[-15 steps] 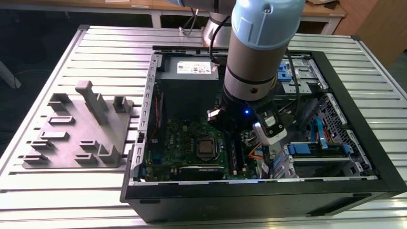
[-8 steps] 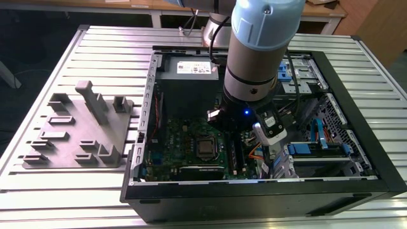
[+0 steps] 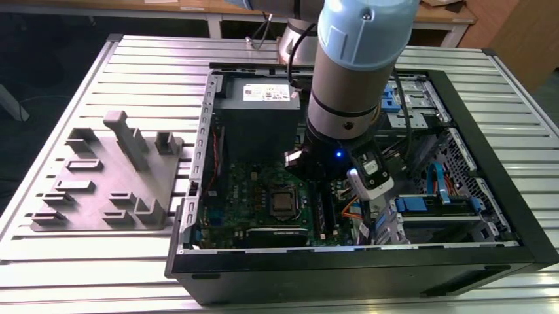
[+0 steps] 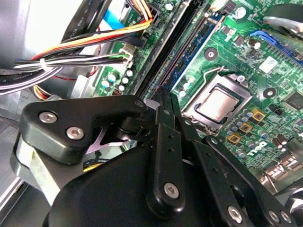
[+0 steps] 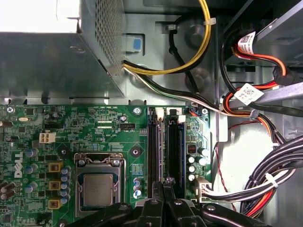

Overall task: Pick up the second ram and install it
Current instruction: 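Insert the second ram into the second slot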

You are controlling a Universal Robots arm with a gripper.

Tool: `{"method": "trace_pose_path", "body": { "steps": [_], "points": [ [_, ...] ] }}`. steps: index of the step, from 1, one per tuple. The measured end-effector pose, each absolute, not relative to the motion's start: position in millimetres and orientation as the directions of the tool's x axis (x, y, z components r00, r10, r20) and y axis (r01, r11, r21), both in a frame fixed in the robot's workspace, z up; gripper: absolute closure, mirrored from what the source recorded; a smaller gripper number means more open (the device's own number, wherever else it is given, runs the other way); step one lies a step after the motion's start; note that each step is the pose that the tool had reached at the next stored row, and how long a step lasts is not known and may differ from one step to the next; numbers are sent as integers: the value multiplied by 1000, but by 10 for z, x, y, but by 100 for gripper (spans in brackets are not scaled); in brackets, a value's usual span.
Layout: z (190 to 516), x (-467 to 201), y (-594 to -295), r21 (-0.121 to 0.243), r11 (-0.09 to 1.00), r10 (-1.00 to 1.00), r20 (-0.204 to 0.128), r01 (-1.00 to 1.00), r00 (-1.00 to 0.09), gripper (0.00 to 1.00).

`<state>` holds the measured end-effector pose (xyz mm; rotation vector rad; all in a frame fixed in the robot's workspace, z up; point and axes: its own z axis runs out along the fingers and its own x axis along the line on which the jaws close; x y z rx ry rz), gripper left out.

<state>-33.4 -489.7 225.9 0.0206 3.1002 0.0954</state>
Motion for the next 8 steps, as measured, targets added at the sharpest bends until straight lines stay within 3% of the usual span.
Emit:
{"method": "trace_pose_path", "body": {
  "steps": [8],
  "points": [
    [2251,-334,-4898,62,998,15,-39,12,-999,92]
  ]
}}
